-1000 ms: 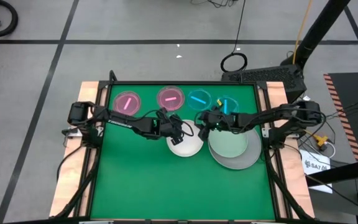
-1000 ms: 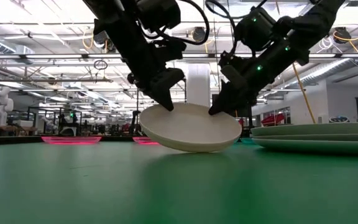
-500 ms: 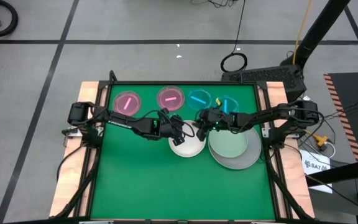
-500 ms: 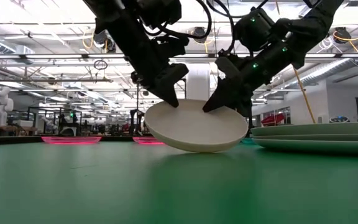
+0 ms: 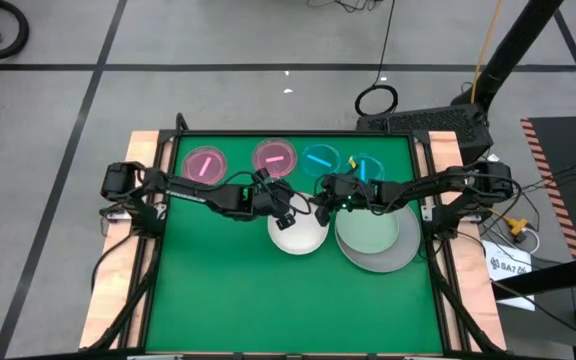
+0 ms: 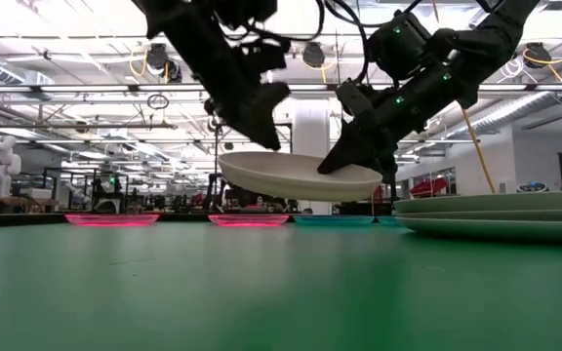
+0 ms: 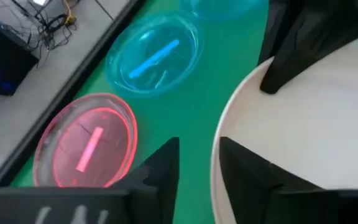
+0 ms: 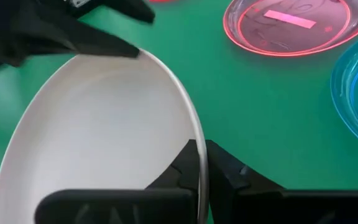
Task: Stack plastic plates
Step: Stack the white plate on top of the green plate
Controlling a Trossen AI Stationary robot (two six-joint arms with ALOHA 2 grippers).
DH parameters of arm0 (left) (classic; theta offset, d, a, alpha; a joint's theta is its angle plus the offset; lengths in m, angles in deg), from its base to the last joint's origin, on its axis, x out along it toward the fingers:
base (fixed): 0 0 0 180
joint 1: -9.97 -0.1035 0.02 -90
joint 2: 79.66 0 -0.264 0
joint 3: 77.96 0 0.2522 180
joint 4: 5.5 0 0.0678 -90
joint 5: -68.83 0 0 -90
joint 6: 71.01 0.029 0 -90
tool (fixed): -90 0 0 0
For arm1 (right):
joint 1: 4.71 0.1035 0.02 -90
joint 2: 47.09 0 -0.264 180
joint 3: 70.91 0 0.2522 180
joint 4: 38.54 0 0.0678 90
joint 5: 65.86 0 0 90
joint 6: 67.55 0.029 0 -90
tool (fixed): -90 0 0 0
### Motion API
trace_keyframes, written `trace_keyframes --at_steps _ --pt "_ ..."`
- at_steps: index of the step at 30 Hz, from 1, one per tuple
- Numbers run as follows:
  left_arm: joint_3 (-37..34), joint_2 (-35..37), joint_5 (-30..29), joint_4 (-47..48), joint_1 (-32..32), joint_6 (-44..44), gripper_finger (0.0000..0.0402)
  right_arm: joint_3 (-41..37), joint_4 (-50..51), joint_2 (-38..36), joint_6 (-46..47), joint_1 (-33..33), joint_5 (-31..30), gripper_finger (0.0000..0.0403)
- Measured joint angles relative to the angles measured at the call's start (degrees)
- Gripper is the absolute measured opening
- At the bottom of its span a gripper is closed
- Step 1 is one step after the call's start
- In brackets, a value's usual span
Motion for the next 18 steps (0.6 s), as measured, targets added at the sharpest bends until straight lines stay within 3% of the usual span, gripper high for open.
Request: trace_keyframes --at_steps 4,9,18 --pt "0.0 3.9 -0.1 1.6 -0.1 2.9 0.0155 0.0 -0.2 0.0 0.1 0.0 0.2 0.0004" --pt "-0.1 10.0 -2.4 3.5 -0.3 8.9 0.0171 0.0 0.4 -1.3 0.7 -0.5 6.0 0.0003" --pt "-6.9 21.0 -2.5 0.5 0.6 13.8 0.0172 0.1 16.8 -14.4 -0.5 -3.1 14.4 0.0004"
